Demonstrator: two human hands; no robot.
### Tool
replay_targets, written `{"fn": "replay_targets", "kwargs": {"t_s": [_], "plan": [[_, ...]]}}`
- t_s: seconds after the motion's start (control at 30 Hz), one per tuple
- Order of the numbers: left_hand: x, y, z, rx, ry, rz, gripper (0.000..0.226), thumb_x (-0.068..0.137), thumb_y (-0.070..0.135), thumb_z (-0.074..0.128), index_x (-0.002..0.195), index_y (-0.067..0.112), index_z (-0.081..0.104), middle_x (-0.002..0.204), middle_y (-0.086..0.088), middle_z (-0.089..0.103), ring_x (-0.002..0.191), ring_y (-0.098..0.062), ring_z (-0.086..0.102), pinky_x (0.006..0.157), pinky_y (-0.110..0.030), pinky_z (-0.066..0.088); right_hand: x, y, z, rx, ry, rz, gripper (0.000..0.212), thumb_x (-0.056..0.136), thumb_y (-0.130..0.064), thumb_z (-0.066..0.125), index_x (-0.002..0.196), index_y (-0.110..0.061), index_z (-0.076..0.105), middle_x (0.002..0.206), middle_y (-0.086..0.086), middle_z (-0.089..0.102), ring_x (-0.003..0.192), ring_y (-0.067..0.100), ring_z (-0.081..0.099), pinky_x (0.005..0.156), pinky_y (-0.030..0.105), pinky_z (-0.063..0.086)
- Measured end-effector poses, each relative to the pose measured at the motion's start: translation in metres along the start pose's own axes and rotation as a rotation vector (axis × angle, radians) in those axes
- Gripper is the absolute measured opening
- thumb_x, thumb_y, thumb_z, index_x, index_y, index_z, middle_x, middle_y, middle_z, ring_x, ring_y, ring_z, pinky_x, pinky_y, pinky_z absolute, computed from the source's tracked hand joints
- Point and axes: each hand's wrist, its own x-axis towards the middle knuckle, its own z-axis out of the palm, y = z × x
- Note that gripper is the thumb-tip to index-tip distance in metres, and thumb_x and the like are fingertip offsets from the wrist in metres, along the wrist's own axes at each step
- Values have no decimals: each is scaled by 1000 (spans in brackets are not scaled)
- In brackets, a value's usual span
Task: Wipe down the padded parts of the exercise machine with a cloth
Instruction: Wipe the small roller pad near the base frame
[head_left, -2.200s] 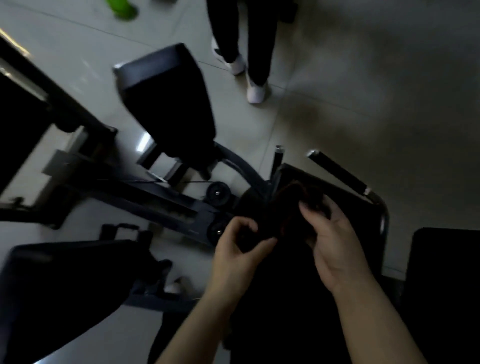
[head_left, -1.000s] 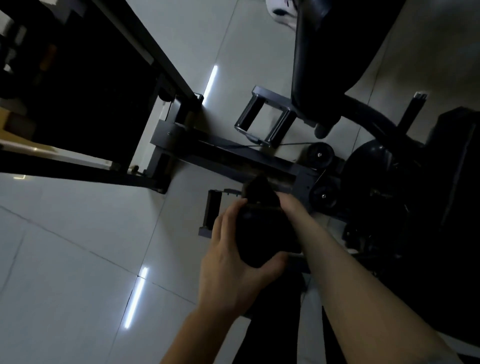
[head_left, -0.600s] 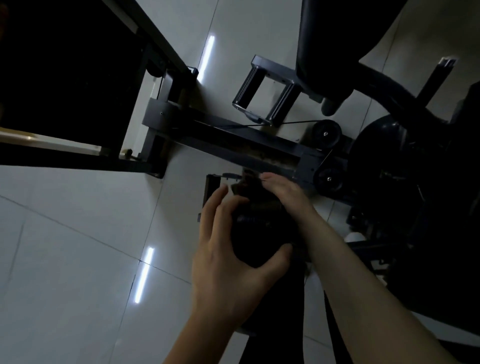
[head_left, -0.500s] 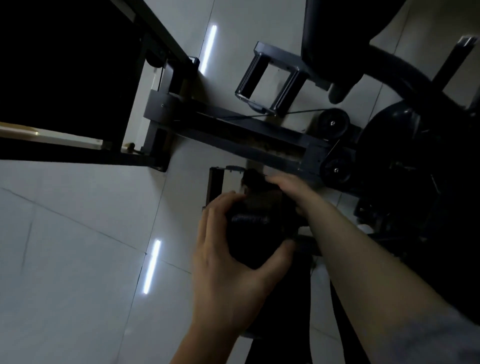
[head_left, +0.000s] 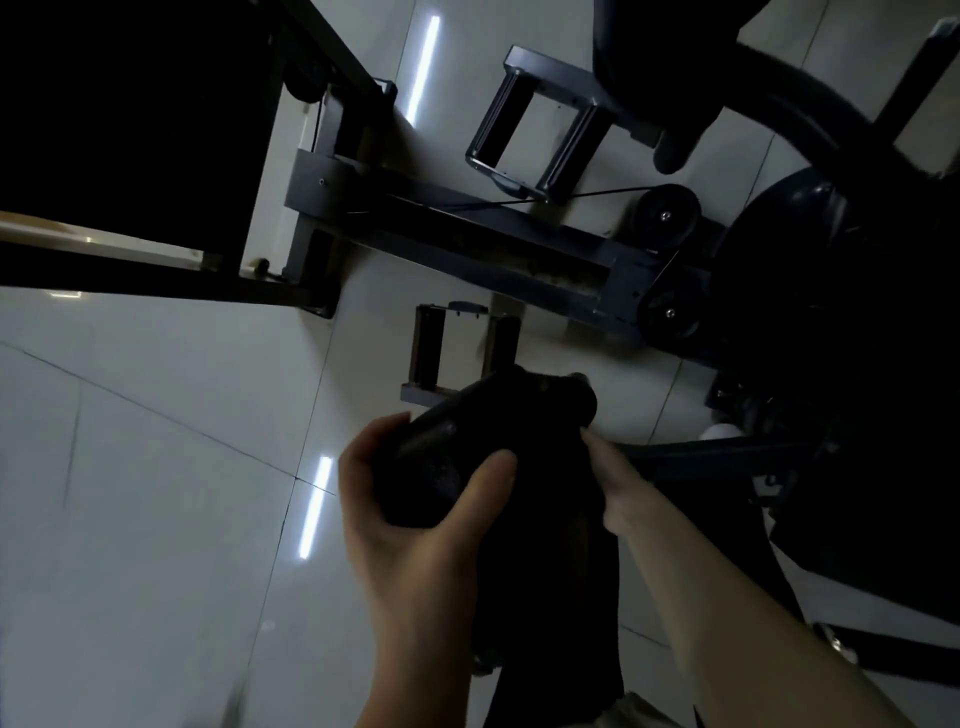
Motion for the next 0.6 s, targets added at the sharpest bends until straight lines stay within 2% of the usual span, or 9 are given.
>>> {"fn": "replay_targets", "kwargs": {"t_s": [0.03,0.07,0.1,0.17,0.23,0.33,0.4,0.5,0.6], "plan": [[-2,-4,2,-47,44,-16,56,42,41,80,93,44,57,94,17,64,87,-4,66,71,-25,54,-6,0,2,91,-2,-10,46,69,-45,75,107,-20,65,82,3,54,69,20,50,61,30,39],[-10,-6,4,-88,83,-37,57,43,38,81,94,42,57,94,15,65,88,-6,66,72,-25,53,-16,4,1,196,20,-17,24,78,-41,68,90,-20,65,76,0,50,63,16,48,56,28,37],[-14,-9,6,-123,121,-57,57,46,34,83,96,39,56,96,12,64,89,-7,66,73,-24,52,-26,4,4,244,86,-26,16,88,-35,59,83,-20,63,72,-1,51,60,13,49,52,26,39],[-25,-13,11,-183,189,-100,55,54,29,80,102,34,53,103,5,62,91,-9,65,75,-24,51,-39,12,4,370,169,-65,22,98,-25,43,82,-19,58,73,-2,55,61,11,52,43,20,45],[-36,-15,18,-263,254,-134,53,60,30,80,105,30,51,104,2,61,91,-9,64,78,-26,53,-54,26,5,474,196,-148,25,101,-26,35,88,-20,56,80,-2,56,67,10,54,42,14,48],[-49,-11,28,-360,342,-178,46,77,26,76,112,21,48,96,6,59,77,3,63,67,-13,51,-91,41,15,619,128,-169,37,96,-43,43,119,-18,57,85,-1,61,72,14,60,56,19,54],[-52,-8,30,-380,371,-201,31,88,28,63,114,19,47,95,8,57,73,8,60,63,-9,48,-110,47,23,652,164,-249,49,91,-48,50,129,-18,54,93,2,64,82,18,63,64,25,57],[-51,-6,28,-394,354,-235,16,99,34,40,109,24,47,95,10,54,83,1,57,72,-18,47,-148,52,42,588,302,-430,40,93,-44,51,125,-22,57,115,6,66,102,24,64,88,38,53],[-47,-4,20,-423,305,-277,17,101,35,32,104,32,49,100,6,53,94,-11,53,83,-30,48,-186,57,64,416,380,-600,34,97,-41,41,124,-26,56,116,1,65,106,19,63,97,41,49]]}}
